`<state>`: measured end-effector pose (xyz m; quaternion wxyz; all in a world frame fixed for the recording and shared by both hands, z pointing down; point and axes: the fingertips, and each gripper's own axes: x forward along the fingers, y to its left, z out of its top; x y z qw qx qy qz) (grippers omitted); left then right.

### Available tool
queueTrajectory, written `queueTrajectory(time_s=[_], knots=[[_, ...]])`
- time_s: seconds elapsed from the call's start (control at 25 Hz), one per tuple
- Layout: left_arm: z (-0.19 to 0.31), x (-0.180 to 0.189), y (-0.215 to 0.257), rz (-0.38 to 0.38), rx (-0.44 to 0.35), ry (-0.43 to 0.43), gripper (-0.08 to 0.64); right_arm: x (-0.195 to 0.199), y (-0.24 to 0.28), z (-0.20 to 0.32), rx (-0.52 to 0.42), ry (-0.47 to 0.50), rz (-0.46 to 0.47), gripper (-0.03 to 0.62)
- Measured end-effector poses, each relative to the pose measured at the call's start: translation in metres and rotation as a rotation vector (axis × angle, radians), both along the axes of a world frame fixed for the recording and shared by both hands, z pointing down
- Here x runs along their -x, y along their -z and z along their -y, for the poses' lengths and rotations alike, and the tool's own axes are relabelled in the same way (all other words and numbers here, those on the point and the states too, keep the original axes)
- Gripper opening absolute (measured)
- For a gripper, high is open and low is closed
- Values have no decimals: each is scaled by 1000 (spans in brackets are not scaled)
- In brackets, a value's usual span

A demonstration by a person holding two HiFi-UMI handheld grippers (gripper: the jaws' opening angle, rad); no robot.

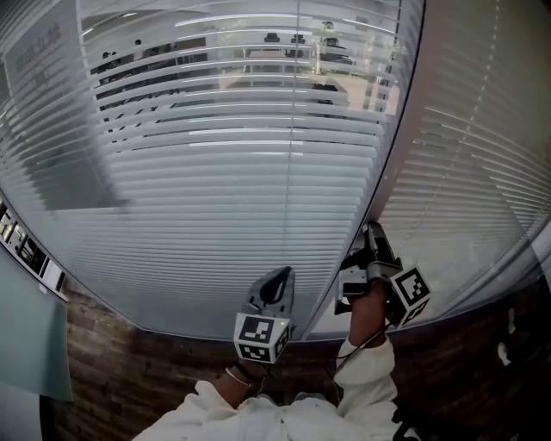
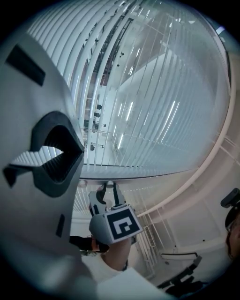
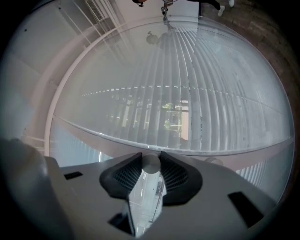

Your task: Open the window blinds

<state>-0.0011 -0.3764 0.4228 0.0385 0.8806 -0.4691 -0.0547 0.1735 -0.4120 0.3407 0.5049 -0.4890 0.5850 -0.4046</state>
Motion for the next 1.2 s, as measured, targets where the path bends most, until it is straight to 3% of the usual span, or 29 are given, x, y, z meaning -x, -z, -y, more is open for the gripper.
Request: queueTrajectory(time_s=[0.4,0.52,0.64,0.84,0.96,1.08,1.2], knots=[[2,-2,7,-4,0,24,-3,-3,5,0,-46,-34,20,132],[2,-3,9,-6,-9,30,-3,-3,8,0,-84,-26,-60,132],[-3,-4,6,-4,-17,34,-3,-1,6,-12,-100,-52,-324,132],[-13,7,1,-38,-18,64,-3,24,-11,-51,-79,-202,-998,132],[-22,18,-4,-55,6,77,-3,59,-30,-69,-99,-226,-1317,127],[-34,25,-19,-46,47,76,-3,87,-66,-84,-95,-159,-1461,49],[-47,31,-42,-23,102,72,-3,104,-110,-95,-54,-49,-1478,15]])
